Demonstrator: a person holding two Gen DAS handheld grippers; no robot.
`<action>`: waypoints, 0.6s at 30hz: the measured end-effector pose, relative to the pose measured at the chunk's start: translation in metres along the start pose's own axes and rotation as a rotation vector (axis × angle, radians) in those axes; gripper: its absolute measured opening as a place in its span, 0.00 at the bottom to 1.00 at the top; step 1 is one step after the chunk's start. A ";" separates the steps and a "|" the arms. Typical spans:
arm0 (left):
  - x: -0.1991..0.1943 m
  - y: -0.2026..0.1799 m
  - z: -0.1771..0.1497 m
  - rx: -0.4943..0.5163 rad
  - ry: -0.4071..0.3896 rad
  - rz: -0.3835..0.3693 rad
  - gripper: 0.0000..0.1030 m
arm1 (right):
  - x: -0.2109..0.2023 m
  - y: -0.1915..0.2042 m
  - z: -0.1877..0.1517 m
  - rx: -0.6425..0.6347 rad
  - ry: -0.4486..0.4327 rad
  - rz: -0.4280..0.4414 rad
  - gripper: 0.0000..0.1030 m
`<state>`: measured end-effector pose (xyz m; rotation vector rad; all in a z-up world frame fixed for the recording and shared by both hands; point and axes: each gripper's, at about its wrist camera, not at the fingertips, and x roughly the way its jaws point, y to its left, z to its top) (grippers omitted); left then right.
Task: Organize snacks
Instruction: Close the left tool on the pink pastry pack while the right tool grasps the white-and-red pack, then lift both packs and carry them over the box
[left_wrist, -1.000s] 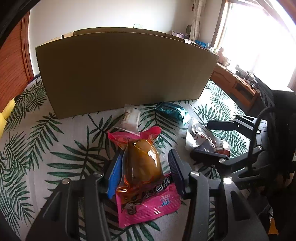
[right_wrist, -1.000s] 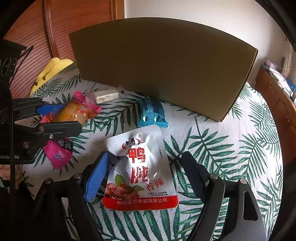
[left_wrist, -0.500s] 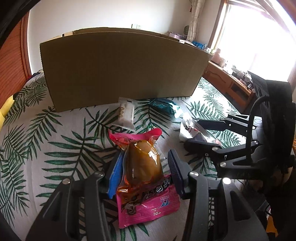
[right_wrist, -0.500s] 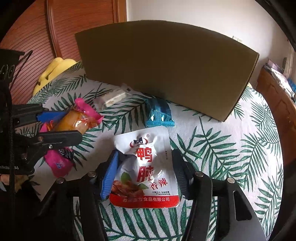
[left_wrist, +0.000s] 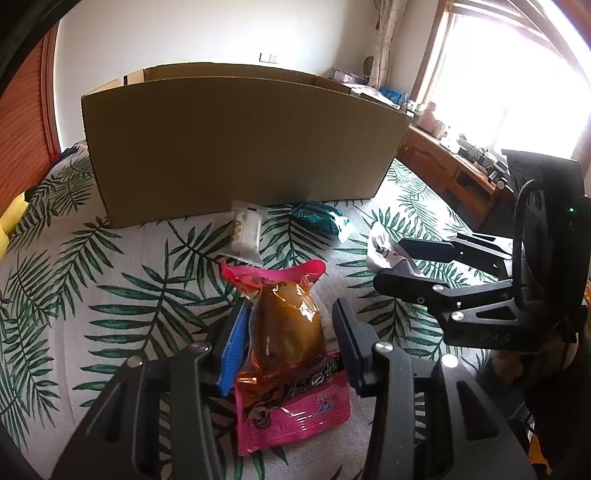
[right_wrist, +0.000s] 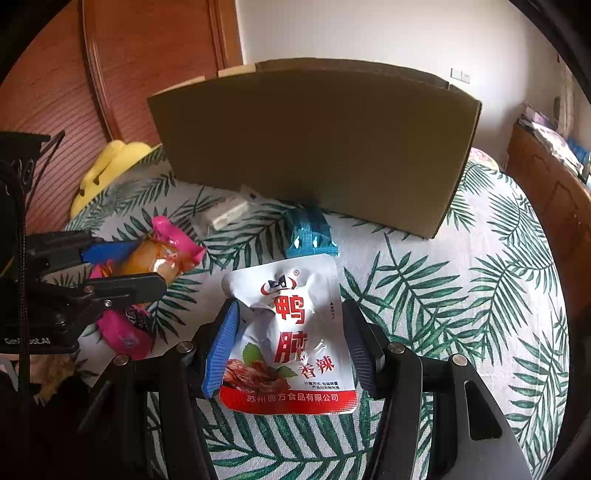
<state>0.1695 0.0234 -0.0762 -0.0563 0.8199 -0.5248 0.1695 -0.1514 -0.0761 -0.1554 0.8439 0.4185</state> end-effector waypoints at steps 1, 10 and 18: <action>0.000 -0.001 0.000 0.001 -0.004 -0.001 0.42 | -0.002 -0.001 0.000 0.005 -0.005 0.001 0.56; 0.006 -0.004 -0.002 0.024 0.023 0.029 0.35 | -0.010 -0.004 0.004 0.020 -0.031 0.007 0.56; 0.013 -0.009 0.004 0.051 0.051 0.049 0.45 | -0.002 -0.004 0.001 0.027 -0.014 0.010 0.56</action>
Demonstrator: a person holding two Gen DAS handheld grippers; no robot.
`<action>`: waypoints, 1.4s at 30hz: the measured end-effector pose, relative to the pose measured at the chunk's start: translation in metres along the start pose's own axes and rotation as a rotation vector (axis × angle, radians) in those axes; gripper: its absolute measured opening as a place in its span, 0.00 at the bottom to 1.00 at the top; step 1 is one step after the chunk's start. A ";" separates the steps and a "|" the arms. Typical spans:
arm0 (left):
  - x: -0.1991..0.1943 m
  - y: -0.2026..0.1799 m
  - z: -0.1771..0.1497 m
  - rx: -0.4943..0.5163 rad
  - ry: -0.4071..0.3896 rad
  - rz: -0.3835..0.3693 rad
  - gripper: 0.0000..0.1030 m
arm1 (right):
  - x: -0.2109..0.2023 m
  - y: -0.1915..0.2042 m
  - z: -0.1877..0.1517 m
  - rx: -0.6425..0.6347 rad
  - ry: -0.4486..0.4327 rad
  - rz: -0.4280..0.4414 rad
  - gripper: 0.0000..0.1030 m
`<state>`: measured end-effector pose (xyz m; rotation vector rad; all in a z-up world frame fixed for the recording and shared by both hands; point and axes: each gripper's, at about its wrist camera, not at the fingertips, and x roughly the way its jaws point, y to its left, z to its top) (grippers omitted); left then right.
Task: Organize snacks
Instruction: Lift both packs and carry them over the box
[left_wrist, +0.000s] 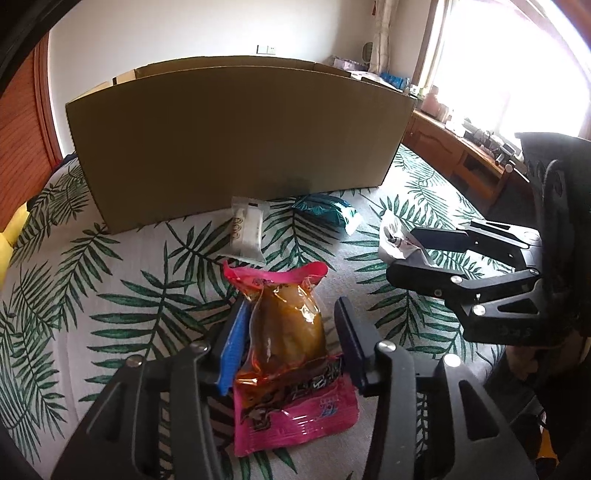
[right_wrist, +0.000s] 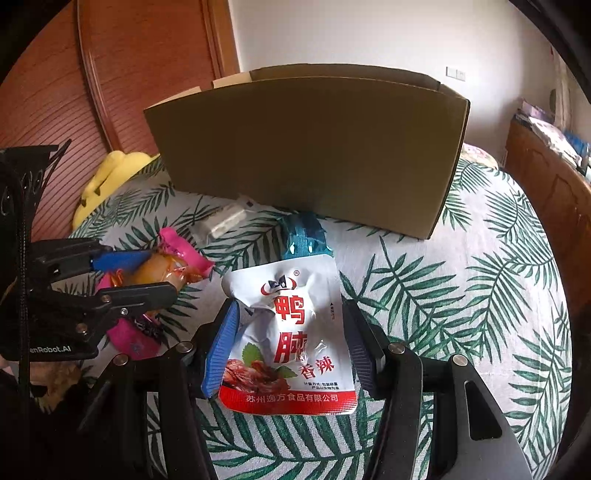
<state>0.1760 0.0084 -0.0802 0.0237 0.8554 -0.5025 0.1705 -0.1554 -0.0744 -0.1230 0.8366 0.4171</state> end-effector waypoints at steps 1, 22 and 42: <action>0.000 0.000 0.001 0.000 0.000 0.000 0.45 | 0.001 0.000 0.000 0.000 0.001 0.001 0.56; -0.049 -0.004 0.034 0.018 -0.160 -0.040 0.33 | -0.038 -0.006 0.026 0.011 -0.117 0.003 0.56; -0.065 0.019 0.125 0.101 -0.314 0.001 0.33 | -0.062 -0.023 0.125 -0.069 -0.261 -0.042 0.56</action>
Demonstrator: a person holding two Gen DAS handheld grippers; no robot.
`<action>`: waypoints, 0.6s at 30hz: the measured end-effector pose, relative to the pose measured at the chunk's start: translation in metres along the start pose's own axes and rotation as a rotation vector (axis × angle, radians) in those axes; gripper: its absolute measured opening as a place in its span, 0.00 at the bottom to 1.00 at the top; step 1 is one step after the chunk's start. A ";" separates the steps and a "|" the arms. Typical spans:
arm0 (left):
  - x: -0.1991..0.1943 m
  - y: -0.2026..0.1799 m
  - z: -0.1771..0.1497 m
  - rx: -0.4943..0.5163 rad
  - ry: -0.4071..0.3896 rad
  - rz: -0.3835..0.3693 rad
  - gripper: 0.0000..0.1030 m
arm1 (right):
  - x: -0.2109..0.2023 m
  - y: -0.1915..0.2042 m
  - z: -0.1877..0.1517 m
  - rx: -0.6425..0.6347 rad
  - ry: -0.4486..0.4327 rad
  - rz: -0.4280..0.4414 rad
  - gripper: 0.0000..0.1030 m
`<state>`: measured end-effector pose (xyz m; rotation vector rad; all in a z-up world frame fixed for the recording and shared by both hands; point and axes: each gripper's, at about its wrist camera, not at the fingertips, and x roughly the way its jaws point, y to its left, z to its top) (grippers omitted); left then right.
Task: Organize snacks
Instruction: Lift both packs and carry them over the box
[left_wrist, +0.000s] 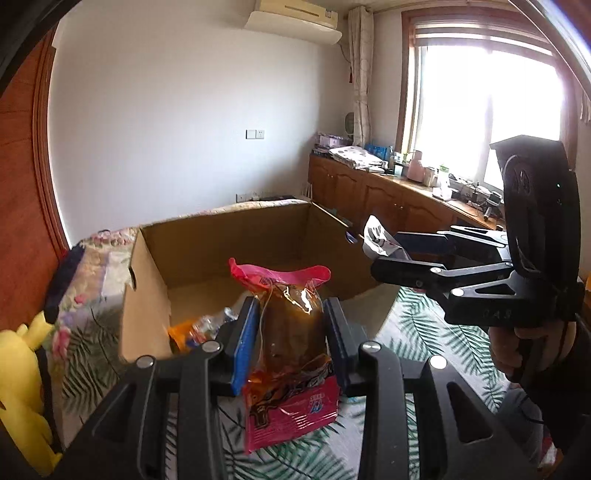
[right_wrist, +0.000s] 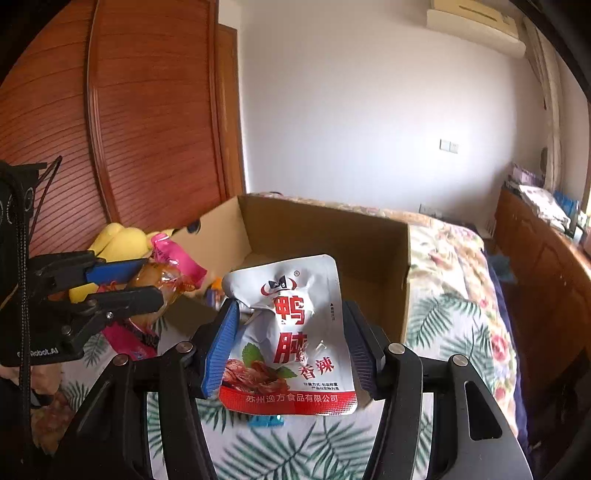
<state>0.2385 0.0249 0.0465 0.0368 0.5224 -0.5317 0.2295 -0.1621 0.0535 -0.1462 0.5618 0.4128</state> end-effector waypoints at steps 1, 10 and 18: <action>0.002 0.003 0.003 0.004 -0.004 0.005 0.33 | 0.003 -0.001 0.004 0.000 -0.003 0.002 0.56; 0.031 0.036 0.026 0.005 -0.020 0.058 0.33 | 0.035 -0.005 0.021 -0.002 -0.013 0.035 0.56; 0.064 0.060 0.028 -0.036 -0.018 0.080 0.33 | 0.069 -0.012 0.025 0.006 0.003 0.054 0.56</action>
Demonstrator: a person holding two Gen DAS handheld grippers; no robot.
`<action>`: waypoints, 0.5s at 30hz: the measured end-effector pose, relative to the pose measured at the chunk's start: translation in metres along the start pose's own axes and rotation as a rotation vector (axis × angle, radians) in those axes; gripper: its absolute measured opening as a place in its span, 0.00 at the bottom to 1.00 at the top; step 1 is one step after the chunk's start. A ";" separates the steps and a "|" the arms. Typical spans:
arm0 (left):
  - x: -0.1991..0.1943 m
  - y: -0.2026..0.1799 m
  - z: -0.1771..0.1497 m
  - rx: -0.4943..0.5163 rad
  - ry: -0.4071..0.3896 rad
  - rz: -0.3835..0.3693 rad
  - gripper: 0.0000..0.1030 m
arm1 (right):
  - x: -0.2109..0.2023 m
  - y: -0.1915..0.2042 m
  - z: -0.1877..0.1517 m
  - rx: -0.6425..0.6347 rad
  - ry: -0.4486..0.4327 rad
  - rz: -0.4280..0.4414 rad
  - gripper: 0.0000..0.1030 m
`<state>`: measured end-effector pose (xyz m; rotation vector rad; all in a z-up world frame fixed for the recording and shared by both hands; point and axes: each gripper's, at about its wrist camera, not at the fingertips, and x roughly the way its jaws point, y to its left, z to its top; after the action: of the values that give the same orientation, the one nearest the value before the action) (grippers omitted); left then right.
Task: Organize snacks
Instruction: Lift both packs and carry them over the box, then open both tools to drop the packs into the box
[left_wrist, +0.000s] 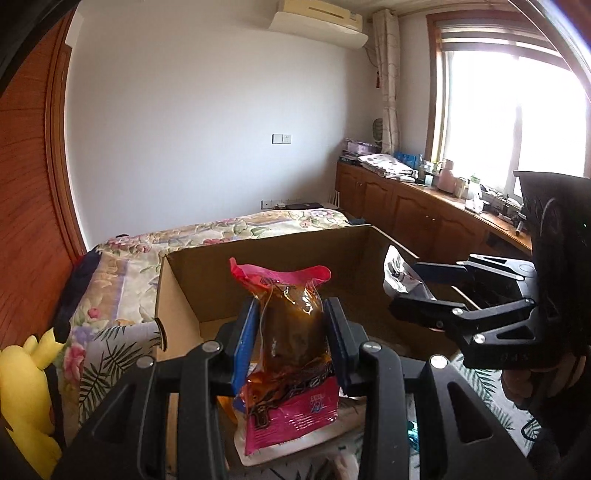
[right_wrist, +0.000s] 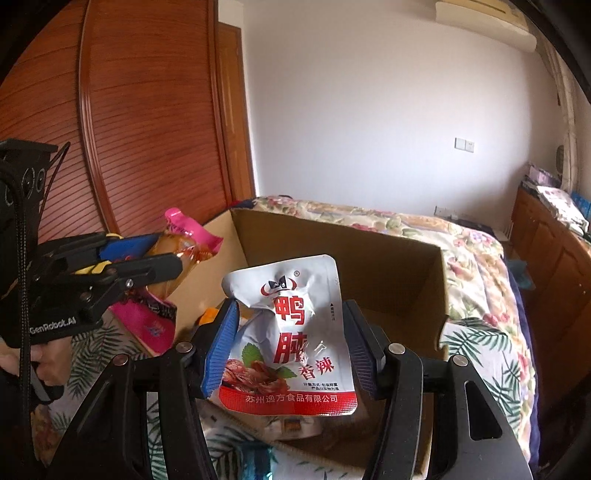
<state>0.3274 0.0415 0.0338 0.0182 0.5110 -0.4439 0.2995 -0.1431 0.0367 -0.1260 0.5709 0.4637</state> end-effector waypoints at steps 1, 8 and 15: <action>0.004 0.002 -0.001 -0.001 0.002 0.000 0.33 | 0.005 -0.002 0.000 0.000 0.003 0.001 0.56; 0.019 -0.001 -0.007 -0.005 0.029 0.009 0.33 | 0.025 -0.001 -0.005 0.005 0.020 0.021 0.57; 0.029 -0.007 -0.017 -0.005 0.064 0.006 0.32 | 0.036 0.000 -0.012 0.001 0.050 0.023 0.57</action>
<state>0.3391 0.0254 0.0061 0.0293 0.5743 -0.4369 0.3202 -0.1318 0.0076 -0.1307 0.6217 0.4837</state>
